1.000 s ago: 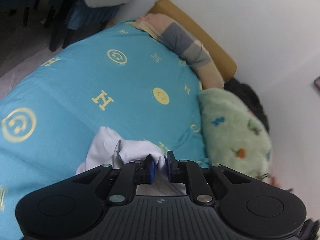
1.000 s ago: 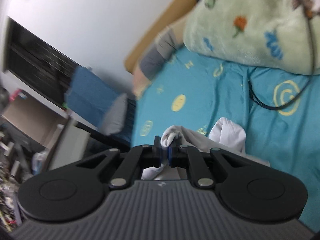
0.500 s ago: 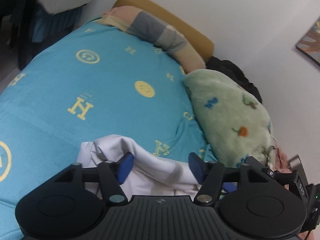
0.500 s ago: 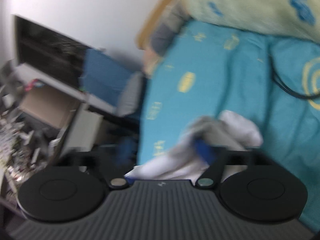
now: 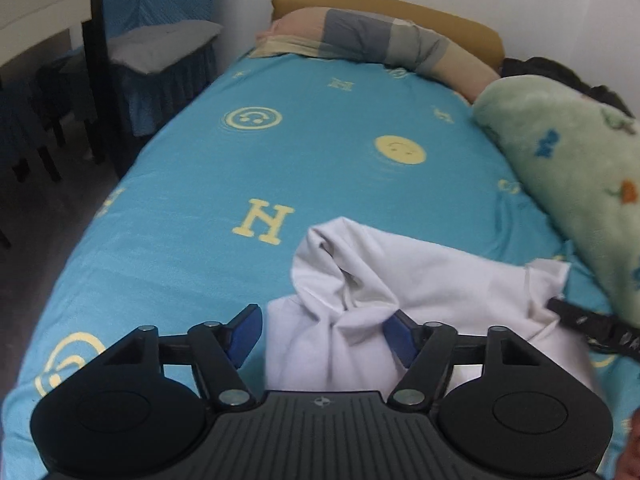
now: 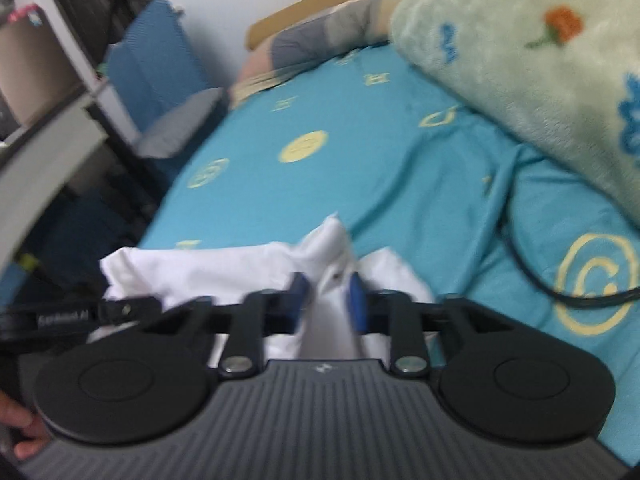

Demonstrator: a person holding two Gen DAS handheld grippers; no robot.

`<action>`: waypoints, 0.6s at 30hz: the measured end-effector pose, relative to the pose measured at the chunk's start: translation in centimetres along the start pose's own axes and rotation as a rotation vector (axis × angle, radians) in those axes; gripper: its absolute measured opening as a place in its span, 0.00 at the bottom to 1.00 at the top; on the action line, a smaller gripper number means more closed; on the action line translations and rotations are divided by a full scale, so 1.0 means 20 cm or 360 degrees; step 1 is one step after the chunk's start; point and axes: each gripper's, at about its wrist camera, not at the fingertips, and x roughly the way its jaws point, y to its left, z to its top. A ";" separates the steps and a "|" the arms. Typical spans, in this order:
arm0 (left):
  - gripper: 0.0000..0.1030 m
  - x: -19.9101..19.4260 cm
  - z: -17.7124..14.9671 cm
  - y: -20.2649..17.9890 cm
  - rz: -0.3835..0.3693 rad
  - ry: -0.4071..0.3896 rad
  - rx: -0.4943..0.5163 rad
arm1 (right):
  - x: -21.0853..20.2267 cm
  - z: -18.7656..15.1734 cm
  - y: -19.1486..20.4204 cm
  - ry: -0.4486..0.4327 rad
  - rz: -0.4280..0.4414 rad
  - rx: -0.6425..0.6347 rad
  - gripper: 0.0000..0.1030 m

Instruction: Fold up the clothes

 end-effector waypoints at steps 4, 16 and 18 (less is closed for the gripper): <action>0.69 0.03 -0.03 0.05 0.0035 -0.0011 -0.0045 | 0.03 -0.02 -0.01 -0.0037 -0.0097 -0.0047 0.18; 0.75 -0.44 -0.11 0.11 -0.0274 -0.0019 -0.0320 | -0.36 -0.07 0.00 -0.0041 0.0088 0.0272 0.38; 0.81 -0.56 -0.16 0.14 -0.0409 0.0004 -0.0419 | -0.44 -0.13 0.00 -0.0003 0.0225 0.0418 0.78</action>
